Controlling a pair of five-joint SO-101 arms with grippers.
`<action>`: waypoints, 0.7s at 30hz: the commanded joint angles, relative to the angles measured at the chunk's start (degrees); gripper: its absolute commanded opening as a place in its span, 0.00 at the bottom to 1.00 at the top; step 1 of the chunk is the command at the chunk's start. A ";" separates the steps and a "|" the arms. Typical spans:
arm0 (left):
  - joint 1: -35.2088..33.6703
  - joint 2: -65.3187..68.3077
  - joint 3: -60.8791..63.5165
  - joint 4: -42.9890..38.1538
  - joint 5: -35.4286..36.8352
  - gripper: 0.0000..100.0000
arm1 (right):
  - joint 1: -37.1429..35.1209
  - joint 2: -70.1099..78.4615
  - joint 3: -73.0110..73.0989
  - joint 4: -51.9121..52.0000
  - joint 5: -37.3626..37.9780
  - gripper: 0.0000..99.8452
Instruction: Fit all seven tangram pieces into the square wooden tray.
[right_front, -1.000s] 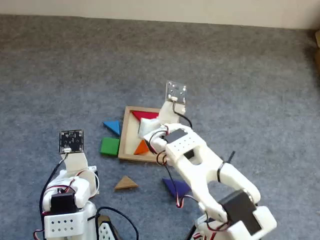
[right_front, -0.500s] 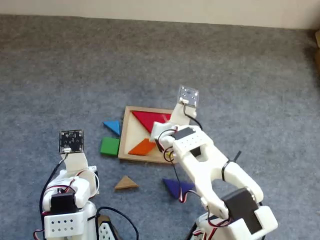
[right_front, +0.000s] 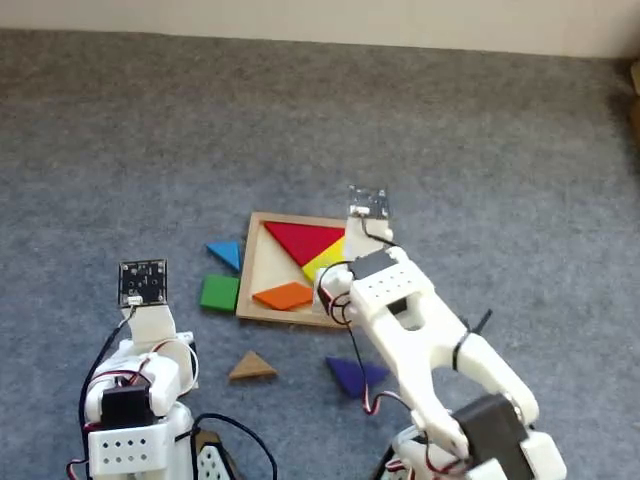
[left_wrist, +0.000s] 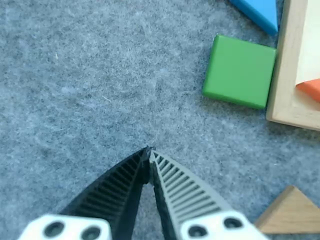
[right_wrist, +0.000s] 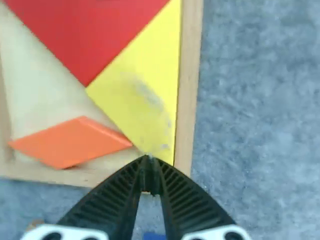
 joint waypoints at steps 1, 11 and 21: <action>-0.92 -2.07 1.19 0.26 -0.62 0.01 | 0.40 -6.99 -3.12 0.66 -0.18 0.00; -0.92 -2.07 1.19 0.26 -0.62 0.01 | -3.56 -7.52 -0.13 -17.36 -9.93 0.00; -0.92 -2.07 1.19 0.26 -0.62 0.01 | -9.27 3.74 1.19 -29.32 -9.85 0.00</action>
